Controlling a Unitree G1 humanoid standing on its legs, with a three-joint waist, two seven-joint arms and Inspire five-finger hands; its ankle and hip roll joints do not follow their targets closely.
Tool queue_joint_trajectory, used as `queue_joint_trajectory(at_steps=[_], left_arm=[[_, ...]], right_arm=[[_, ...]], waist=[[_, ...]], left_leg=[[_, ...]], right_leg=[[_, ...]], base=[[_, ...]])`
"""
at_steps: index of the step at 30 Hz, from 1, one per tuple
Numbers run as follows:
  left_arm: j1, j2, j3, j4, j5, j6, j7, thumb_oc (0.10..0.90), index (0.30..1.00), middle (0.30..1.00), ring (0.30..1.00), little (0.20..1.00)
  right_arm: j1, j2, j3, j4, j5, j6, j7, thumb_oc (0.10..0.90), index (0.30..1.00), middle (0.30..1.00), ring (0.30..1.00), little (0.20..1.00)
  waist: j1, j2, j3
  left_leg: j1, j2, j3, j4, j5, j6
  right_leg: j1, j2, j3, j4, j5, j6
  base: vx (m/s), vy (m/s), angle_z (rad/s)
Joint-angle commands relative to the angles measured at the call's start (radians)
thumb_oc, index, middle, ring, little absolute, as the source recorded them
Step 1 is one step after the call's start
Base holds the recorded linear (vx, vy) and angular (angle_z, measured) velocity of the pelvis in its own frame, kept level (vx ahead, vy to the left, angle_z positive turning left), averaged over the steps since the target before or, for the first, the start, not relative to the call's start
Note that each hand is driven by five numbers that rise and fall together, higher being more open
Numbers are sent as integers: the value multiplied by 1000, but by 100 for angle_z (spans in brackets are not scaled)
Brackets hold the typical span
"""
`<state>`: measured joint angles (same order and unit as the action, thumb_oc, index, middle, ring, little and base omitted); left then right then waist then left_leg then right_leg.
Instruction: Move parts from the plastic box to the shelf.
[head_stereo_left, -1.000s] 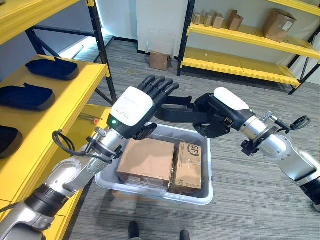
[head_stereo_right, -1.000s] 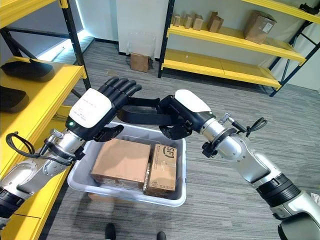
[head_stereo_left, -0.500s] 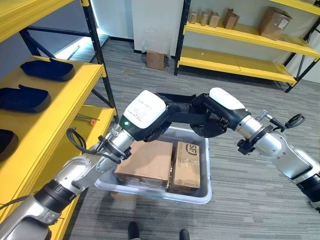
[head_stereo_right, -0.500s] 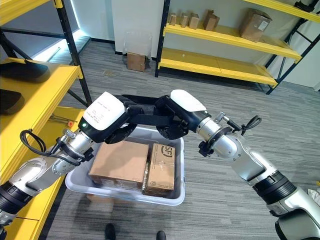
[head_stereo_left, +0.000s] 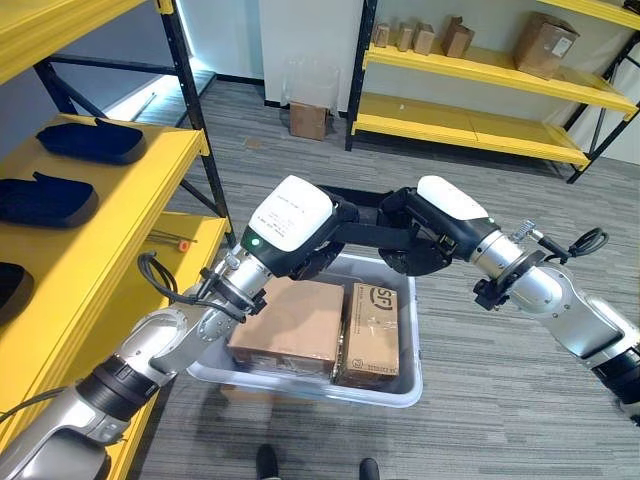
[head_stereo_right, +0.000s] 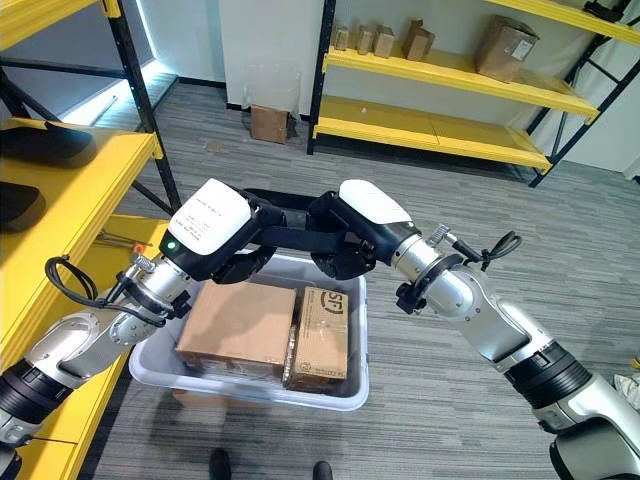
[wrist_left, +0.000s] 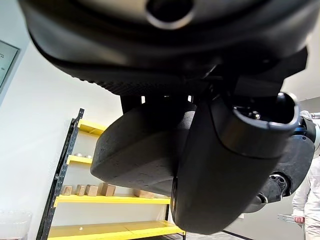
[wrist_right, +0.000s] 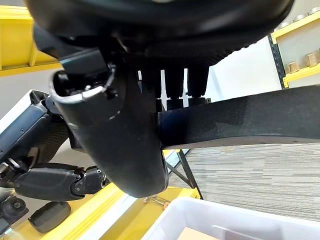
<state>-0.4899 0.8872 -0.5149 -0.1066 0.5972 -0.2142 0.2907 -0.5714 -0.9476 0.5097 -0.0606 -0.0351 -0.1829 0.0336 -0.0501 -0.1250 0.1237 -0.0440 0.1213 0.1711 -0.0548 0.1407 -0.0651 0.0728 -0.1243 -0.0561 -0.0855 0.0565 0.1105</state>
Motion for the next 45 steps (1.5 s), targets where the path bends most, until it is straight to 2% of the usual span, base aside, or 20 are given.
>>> queue_joint_trajectory(at_steps=[1, 2, 3, 5, 11, 14, 18, 20, 21, 22, 27, 30, 31, 35, 39, 40, 41, 43, 45], left_arm=[[-67, -30, -10, 4, -7, -58, 30, 400, 300, 300, 300, 300], [-61, -28, -3, 3, -6, -58, 29, 400, 300, 300, 300, 300], [-25, -26, 32, -3, -9, -55, 25, 400, 300, 300, 300, 300], [-11, -24, 44, -2, -8, -54, 22, 400, 300, 300, 300, 300], [97, 7, 149, 19, -9, -44, 10, 400, 300, 300, 300, 300], [196, 26, 242, 30, -12, -40, 9, 400, 300, 300, 300, 300], [334, 41, 386, 40, -10, -32, 14, 400, 300, 300, 300, 300], [391, 32, 462, 53, -17, -25, 25, 400, 300, 300, 300, 300], [398, 32, 466, 49, -17, -25, 23, 400, 300, 300, 300, 300], [450, 12, 528, 52, -27, -19, 29, 400, 300, 300, 300, 300], [601, -74, 679, 23, -40, -3, 50, 400, 300, 300, 300, 300], [687, -142, 753, -4, -37, 5, 56, 400, 300, 300, 300, 300], [732, -192, 793, -15, -60, 9, 62, 400, 300, 300, 300, 300], [797, -268, 853, -67, -109, 7, 70, 400, 300, 300, 300, 300], [827, -316, 878, -107, -150, 4, 79, 400, 300, 300, 300, 300], [832, -331, 882, -127, -165, 7, 93, 400, 300, 300, 300, 300], [830, -338, 882, -130, -170, 13, 104, 400, 300, 300, 300, 300], [824, -346, 881, -132, -179, 24, 124, 400, 300, 300, 300, 300], [835, -361, 885, -143, -189, 22, 133, 400, 300, 300, 300, 300]], right_arm=[[-177, 65, -85, -23, 98, -84, -90, 900, 1000, 1000, 1000, 1000], [-169, 67, -93, -25, 103, -83, -90, 900, 1000, 1000, 1000, 1000], [-104, 95, -155, -52, 174, -85, -79, 900, 1000, 1000, 1000, 1000], [-74, 107, -182, -65, 197, -84, -74, 900, 1000, 1000, 1000, 1000], [157, 179, -387, -170, 328, -92, -50, 900, 1000, 1000, 1000, 1000], [297, 224, -481, -220, 395, -92, -17, 900, 1000, 1000, 1000, 1000], [436, 280, -568, -270, 417, -94, 17, 900, 1000, 1000, 1000, 1000], [494, 312, -598, -280, 429, -92, 34, 900, 1000, 1000, 1000, 1000], [496, 312, -597, -282, 428, -92, 35, 900, 1000, 1000, 1000, 1000], [541, 346, -619, -283, 429, -90, 37, 900, 1000, 1000, 1000, 1000], [686, 444, -680, -282, 434, -76, 50, 900, 1000, 1000, 1000, 1000], [749, 497, -700, -284, 447, -66, 60, 900, 1000, 1000, 1000, 1000], [770, 518, -703, -281, 454, -59, 67, 900, 1000, 1000, 1000, 1000], [777, 524, -693, -262, 444, -51, 62, 900, 1000, 1000, 1000, 1000], [759, 514, -661, -243, 435, -50, 50, 900, 1000, 1000, 1000, 1000], [733, 498, -623, -247, 432, -51, 53, 900, 1000, 1000, 1000, 1000], [708, 491, -599, -247, 430, -54, 49, 900, 1000, 1000, 1000, 1000], [614, 470, -517, -234, 418, -63, 33, 900, 1000, 1000, 1000, 1000], [550, 453, -469, -251, 382, -75, 17, 900, 1000, 1000, 1000, 1000]], waist=[[9, 18, -137], [9, 18, -137], [7, 22, -135], [8, 23, -135], [-1, 38, -130], [-4, 44, -130], [-7, 56, -128], [-6, 63, -125], [-7, 63, -127], [-8, 70, -125], [-6, 90, -114], [-5, 102, -109], [-1, 109, -103], [15, 128, -78], [31, 147, -48], [50, 158, -21], [57, 163, -4], [94, 172, 48], [127, 183, 78]], left_leg=[[-16, 134, -5, 44, -69, -70], [-17, 134, -5, 45, -69, -70], [-18, 133, -6, 46, -70, -69], [-19, 132, -6, 46, -70, -69], [-19, 130, -6, 45, -71, -67], [-18, 127, -4, 45, -69, -68], [-20, 126, -3, 48, -69, -69], [-22, 126, -3, 49, -67, -70], [-22, 126, -3, 49, -67, -70], [-24, 126, -5, 51, -66, -71], [-29, 123, -15, 51, -60, -71], [-34, 121, -24, 52, -55, -71], [-38, 120, -30, 55, -51, -71], [-62, 126, -56, 87, -43, -73], [-88, 142, -91, 109, -21, -77], [-101, 160, -121, 115, 2, -82], [-107, 168, -133, 118, 11, -81], [-122, 192, -162, 130, 63, -92], [-146, 204, -191, 88, 163, -116]], right_leg=[[78, -100, -60, 2, -84, 96], [77, -100, -60, 2, -83, 95], [77, -100, -59, 2, -84, 95], [77, -101, -59, 2, -84, 95], [75, -104, -61, 3, -86, 94], [75, -105, -61, 3, -87, 93], [73, -107, -57, 4, -89, 93], [73, -108, -58, 4, -92, 91], [73, -108, -58, 5, -93, 91], [73, -109, -60, 6, -95, 90], [77, -109, -66, 14, -106, 83], [82, -110, -71, 20, -115, 77], [85, -107, -73, 28, -123, 72], [84, -96, -76, 62, -151, 54], [78, -63, -80, 108, -195, 22], [53, -24, -87, 183, -246, -10], [24, -9, -86, 222, -256, -23], [-42, 24, -91, 303, -281, -48], [-84, 55, -117, 318, -284, -65]], base=[[0, 0, 0], [0, 0, 0], [0, 0, 0], [3, 4, -6], [0, 2, -2], [-1, -3, -1], [-1, -12, -6], [0, 0, 0], [0, 0, 0], [0, 0, 0], [-14, -23, 4], [-27, -30, 4], [-57, -53, 7], [-75, -66, 14], [-105, -115, 15], [-184, -179, 37], [-300, -258, 34], [-294, -241, 15], [-209, -215, -2]])
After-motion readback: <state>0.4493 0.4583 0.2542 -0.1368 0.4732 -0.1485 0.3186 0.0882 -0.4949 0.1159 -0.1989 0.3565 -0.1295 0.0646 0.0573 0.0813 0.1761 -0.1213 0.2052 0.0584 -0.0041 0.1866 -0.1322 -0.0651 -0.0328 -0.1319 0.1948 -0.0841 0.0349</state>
